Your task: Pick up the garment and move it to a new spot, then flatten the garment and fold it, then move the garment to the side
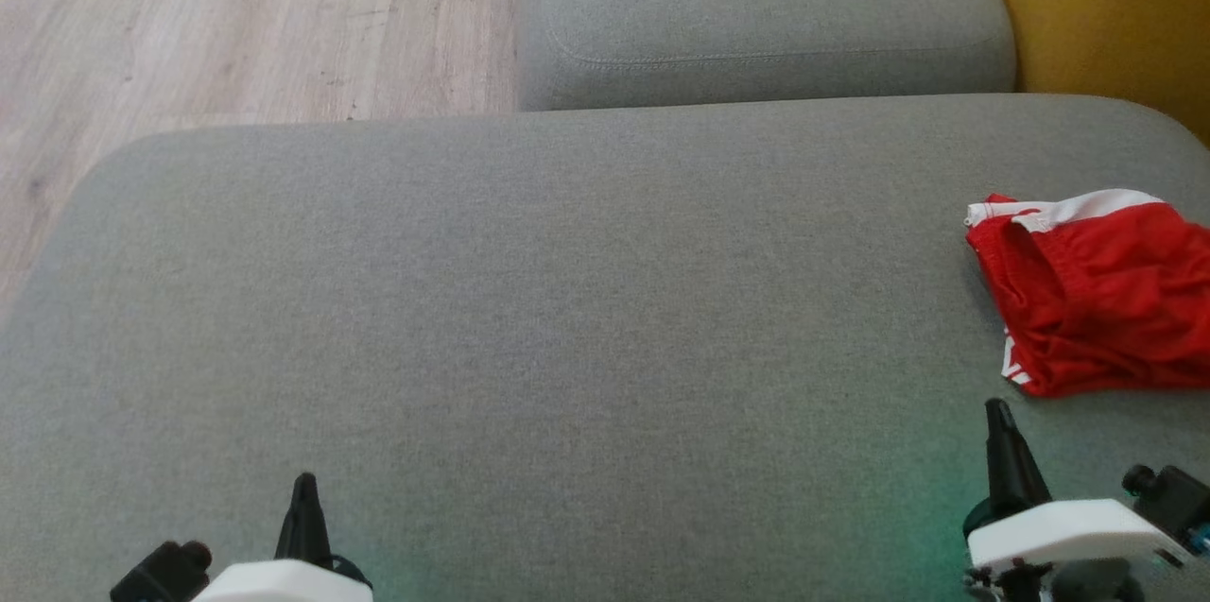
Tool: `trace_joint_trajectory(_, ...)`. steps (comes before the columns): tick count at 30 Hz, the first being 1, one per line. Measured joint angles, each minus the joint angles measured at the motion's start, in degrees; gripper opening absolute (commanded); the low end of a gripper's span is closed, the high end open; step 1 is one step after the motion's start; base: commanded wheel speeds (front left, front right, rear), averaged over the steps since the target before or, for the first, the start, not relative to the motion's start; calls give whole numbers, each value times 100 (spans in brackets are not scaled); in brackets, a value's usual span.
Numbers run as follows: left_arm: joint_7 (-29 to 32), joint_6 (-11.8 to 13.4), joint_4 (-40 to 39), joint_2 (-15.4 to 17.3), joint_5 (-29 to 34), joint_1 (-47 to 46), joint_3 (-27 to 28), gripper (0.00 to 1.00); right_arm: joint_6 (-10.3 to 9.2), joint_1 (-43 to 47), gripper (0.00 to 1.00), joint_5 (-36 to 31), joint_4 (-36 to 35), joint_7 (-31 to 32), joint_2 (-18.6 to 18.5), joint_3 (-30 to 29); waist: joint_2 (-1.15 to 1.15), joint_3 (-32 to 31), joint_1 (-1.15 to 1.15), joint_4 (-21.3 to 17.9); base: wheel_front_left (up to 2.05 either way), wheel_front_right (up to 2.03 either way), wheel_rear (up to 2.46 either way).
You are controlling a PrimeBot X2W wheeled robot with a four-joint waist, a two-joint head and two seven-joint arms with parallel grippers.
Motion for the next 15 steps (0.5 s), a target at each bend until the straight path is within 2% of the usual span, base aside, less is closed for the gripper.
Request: trace_joint_trajectory(15, 213, -223, 15, -104, -712, -112, 349, 0, 0, -140, 0, 977, -32, 181, 0, -133, 0, 70, 0, -41, 0, 0, 0)
